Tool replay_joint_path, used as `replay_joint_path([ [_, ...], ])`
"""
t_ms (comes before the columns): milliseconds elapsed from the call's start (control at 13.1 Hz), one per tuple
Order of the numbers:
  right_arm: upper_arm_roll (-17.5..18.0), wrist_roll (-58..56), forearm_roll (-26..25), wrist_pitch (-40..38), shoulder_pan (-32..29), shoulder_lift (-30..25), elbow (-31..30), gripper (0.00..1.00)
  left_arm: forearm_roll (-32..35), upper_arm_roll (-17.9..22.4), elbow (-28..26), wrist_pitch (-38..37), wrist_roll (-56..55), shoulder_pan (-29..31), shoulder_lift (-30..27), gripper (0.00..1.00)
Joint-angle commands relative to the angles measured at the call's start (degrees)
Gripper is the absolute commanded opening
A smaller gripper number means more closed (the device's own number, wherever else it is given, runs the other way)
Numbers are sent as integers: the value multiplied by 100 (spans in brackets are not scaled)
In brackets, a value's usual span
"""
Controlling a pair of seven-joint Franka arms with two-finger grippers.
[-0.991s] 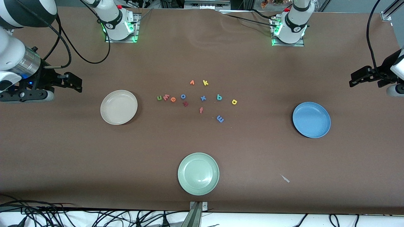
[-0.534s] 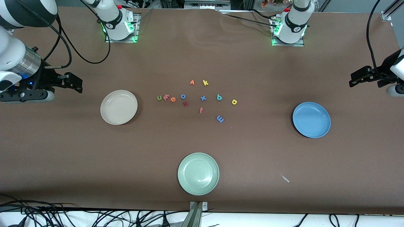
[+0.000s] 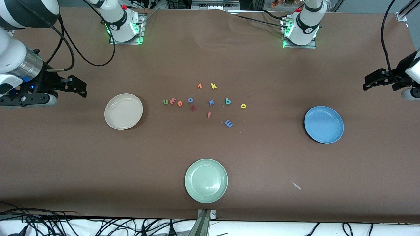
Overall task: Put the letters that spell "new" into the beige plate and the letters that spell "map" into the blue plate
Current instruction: 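Lower the left gripper onto blue letter while the right gripper nears green n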
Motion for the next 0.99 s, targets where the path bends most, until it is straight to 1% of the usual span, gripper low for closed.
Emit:
replay_joint_path([
  [0, -11, 51, 82, -9, 8, 46, 100, 100, 86, -5, -53, -31, -224, -69, 31, 100],
  [76, -11, 34, 21, -9, 8, 125, 56, 100, 77, -14, -35, -22, -573, -112, 93, 100],
  [153, -11, 25, 12, -26, 8, 578, 47, 100, 50, -23, -17, -4, -890, -261, 163, 100],
  [229, -11, 34, -5, -122, 8, 774, 99, 100, 50, -40, -17, 13, -1189, -402, 216, 100],
  [381, -37, 51, 47, -88, -27, 749, 100, 100, 50, -40, 1, 118, -2023, -805, 435, 100],
  [458, -46, 43, 56, -79, -53, 749, 100, 100, 41, -49, -8, 328, -2471, -973, 575, 100],
  [610, -55, -97, 56, -132, -53, 697, 143, 100, -204, -49, -17, 889, -3586, -1394, 961, 100],
  [763, 24, -98, 56, -176, -1, 618, 126, 100, -205, -49, -52, 1426, -4501, -1842, 1339, 100],
  [915, 173, -124, 47, -290, 131, 635, 179, 100, -213, -49, -70, 1953, -5293, -2116, 1700, 100],
])
